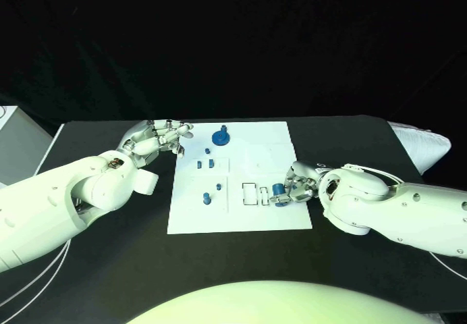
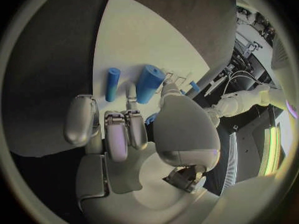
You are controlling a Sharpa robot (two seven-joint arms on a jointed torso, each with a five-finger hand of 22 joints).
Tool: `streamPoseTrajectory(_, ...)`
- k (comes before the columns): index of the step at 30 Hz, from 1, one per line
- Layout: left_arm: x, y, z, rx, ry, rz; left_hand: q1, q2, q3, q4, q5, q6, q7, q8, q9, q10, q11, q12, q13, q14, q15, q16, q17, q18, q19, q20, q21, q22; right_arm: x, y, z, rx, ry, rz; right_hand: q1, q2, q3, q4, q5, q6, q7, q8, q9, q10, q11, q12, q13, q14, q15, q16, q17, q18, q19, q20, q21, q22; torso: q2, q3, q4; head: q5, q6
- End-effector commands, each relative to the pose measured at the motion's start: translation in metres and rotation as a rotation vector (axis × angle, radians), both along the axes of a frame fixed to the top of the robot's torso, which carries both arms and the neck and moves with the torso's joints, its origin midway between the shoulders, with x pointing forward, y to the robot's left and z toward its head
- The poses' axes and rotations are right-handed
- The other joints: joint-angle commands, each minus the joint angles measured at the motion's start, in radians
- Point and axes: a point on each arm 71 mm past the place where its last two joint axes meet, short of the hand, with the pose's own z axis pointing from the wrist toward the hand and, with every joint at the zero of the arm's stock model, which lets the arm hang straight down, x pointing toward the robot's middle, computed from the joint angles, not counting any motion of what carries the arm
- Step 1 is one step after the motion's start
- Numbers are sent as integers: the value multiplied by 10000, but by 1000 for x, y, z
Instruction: Assemble the parts on the task board
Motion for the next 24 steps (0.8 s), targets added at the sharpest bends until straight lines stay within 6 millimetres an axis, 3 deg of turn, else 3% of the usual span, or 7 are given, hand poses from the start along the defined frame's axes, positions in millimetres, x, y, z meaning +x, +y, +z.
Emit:
streamPoseTrajectory(1,-1,-2,1,-110,10,-171,-60,39,-20,73,39,-77,-16,41,12,-31,26,39,14,-83,-13,7,-15,151,-73,-14,-53,-10,-2,3,-7,-551,265,362,-121,-4,-55,15,-37,-48,-50,-23,-55,349,-61,-9,1588,937,-64,65,2128,-106,58,-20,13,7,0,3,15,-22,-19)
streamPoseTrajectory(6,-1,-1,0,-94,56,-209,-67,44,-28,87,39,-80,-15,44,12,-37,26,45,16,-85,-13,7,-16,151,-74,-14,-55,-11,-1,4,-10,-612,311,359,-116,156,68,2,136,-71,-55,42,-44,365,-66,-5,1617,941,-67,72,2151,-113,67,-21,48,61,-1,-11,14,-20,-52)
streamPoseTrajectory(12,-1,-1,0,-80,93,-232,-74,49,-38,105,39,-83,-15,47,11,-46,27,53,18,-88,-12,6,-18,150,-74,-14,-59,-12,-1,5,-11,-515,261,319,442,610,386,-40,1308,-143,-75,180,-39,390,-85,-14,1668,947,-83,81,2181,-123,80,-34,95,171,-14,-7,-13,-4,-49)
streamPoseTrajectory(15,-1,-1,0,-79,106,-247,-74,53,-40,110,40,-83,-15,48,11,-49,27,55,19,-89,-12,6,-19,150,-75,-14,-60,-13,-1,6,-10,-364,217,242,947,809,632,-87,2396,-191,-94,206,-62,390,-104,-33,1678,950,-102,84,2193,-129,88,-48,123,228,-13,-5,-2,-12,-53)
streamPoseTrajectory(19,-1,-1,0,-73,121,-252,-70,58,-39,113,40,-84,-16,50,11,-52,26,58,19,-90,-12,6,-20,150,-75,-14,-61,-13,-3,6,-9,59,212,-6,1280,866,901,-73,3028,-168,-121,225,-105,415,-132,-15,1722,955,-122,92,2218,-139,105,-65,165,296,-19,-6,8,-14,-44)
streamPoseTrajectory(24,-1,-1,0,-64,168,-280,-70,58,-39,113,40,-84,-16,50,11,-52,26,58,19,-90,-12,6,-20,150,-75,-14,-61,-13,-5,2,-8,849,648,-645,1485,871,1210,-58,3177,-154,-140,214,-151,420,-152,-20,1736,965,-139,109,2267,-162,146,-80,274,404,-26,-17,15,1,-11)
